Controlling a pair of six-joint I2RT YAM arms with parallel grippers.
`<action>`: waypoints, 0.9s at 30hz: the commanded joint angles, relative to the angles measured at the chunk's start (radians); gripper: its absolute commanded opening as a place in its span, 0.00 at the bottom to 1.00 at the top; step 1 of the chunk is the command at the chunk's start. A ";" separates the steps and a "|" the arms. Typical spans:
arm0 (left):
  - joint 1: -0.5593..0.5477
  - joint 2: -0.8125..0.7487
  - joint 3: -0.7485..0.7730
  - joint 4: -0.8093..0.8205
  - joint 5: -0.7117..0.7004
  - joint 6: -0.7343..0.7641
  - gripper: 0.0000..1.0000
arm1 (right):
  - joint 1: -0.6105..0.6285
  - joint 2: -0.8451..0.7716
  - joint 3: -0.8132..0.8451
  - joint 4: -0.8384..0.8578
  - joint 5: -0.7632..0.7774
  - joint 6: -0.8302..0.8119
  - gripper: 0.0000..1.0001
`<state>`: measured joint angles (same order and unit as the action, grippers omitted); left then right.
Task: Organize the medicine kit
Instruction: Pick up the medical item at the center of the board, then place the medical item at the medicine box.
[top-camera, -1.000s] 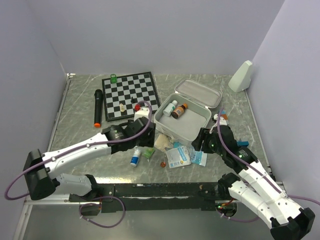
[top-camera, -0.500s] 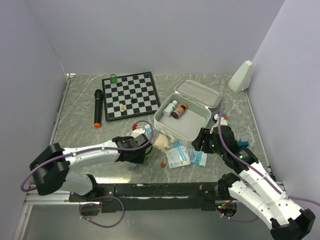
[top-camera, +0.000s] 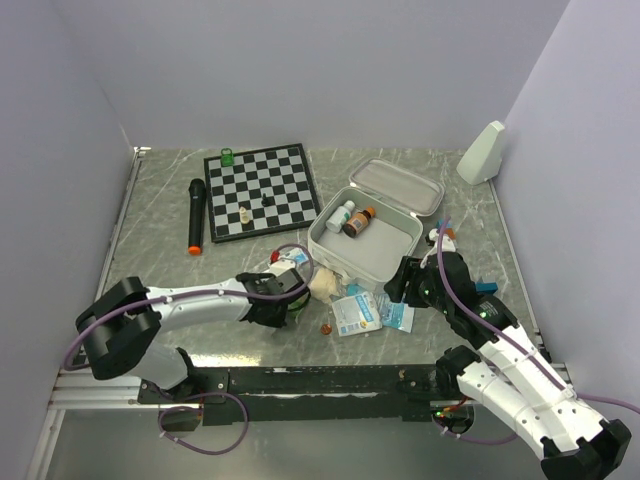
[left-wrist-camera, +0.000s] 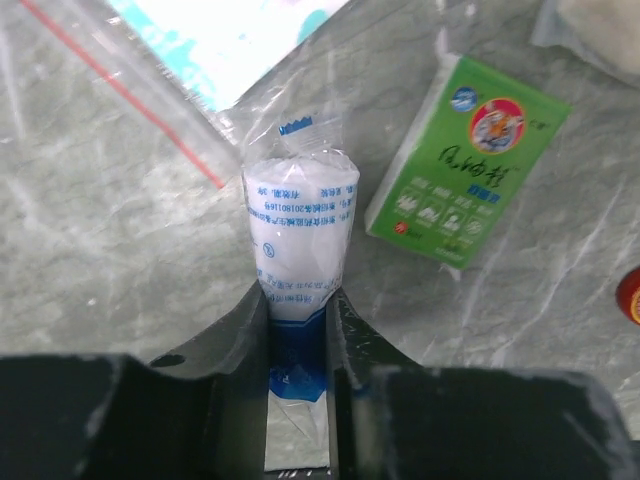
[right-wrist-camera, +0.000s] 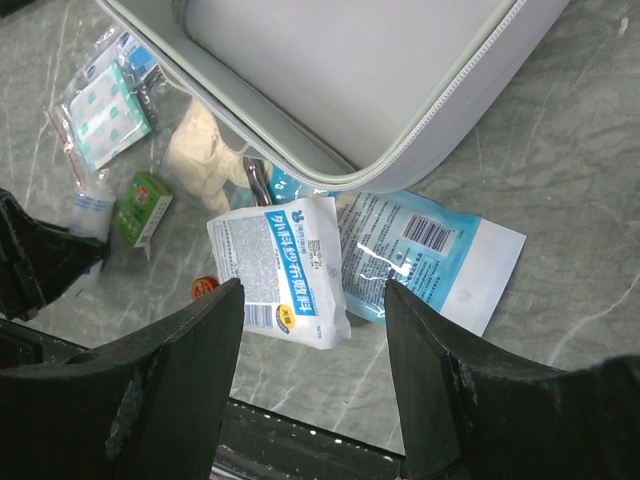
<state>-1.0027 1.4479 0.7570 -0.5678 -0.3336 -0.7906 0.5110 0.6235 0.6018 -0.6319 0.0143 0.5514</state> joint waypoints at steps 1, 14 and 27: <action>-0.037 -0.088 0.114 -0.166 -0.077 -0.028 0.21 | 0.007 -0.001 0.044 -0.003 0.010 -0.013 0.65; -0.047 0.141 0.689 0.005 0.099 0.365 0.29 | 0.007 0.016 0.052 0.006 0.012 -0.021 0.65; 0.130 0.800 1.310 -0.067 0.300 0.596 0.19 | 0.007 -0.008 0.092 -0.064 0.076 -0.038 0.66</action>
<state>-0.8749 2.1422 1.8709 -0.5808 -0.0814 -0.3054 0.5110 0.6228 0.6559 -0.6746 0.0578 0.5255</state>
